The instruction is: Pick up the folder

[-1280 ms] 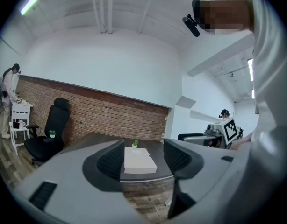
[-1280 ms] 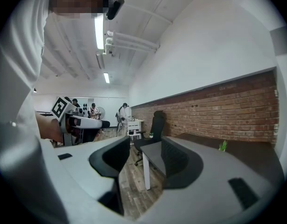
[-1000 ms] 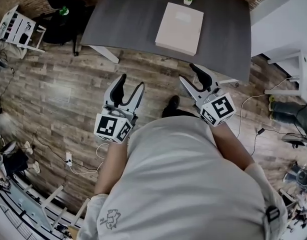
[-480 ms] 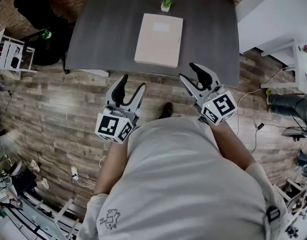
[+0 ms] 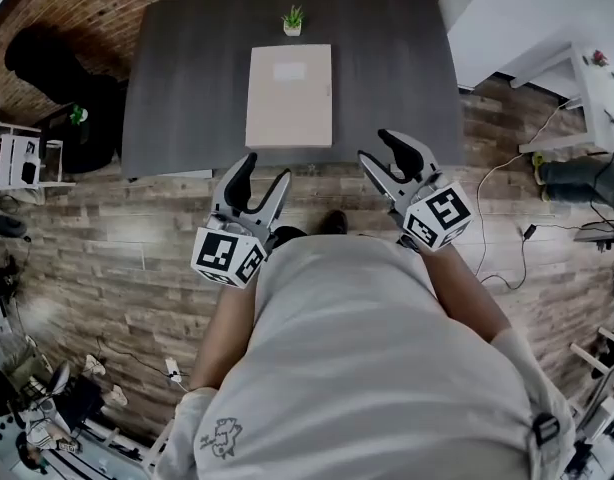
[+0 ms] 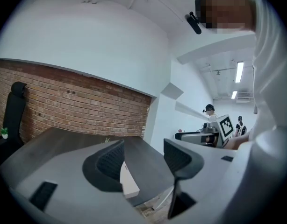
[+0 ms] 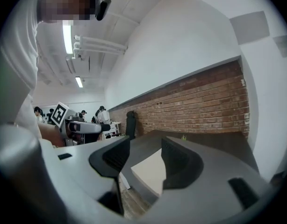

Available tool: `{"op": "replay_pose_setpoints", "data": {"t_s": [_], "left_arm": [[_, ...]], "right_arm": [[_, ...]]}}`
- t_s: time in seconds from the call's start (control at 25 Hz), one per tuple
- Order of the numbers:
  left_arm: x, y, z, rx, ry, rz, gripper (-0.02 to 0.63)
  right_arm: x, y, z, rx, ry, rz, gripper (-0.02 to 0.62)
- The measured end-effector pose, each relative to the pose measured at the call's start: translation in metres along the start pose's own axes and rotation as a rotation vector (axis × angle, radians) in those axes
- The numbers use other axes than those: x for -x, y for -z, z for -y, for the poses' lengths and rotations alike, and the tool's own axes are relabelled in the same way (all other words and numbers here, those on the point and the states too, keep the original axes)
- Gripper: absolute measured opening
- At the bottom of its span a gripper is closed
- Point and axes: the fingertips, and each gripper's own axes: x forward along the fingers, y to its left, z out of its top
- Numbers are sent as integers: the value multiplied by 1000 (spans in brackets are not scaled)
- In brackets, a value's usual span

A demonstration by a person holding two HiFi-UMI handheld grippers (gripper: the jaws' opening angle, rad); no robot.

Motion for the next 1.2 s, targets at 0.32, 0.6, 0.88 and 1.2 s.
{"op": "replay_pose_setpoints", "data": {"t_s": [0.32,0.6,0.88,1.2], "left_arm": [[-30,5,-1,8,58,-39,264],[-69,7,-28,25,101,-77,264],[-107,13,-74,54,125,-136,264],[-137,19,-121,73,148,-207,264]], "right_arm": [[3,9,14,-16,38,-22,216],[-21,21,32,-57,49,-63,218],[-62,40,58,-76,70,-141,225],[-109,52,79,-113,83,-196,230]]}}
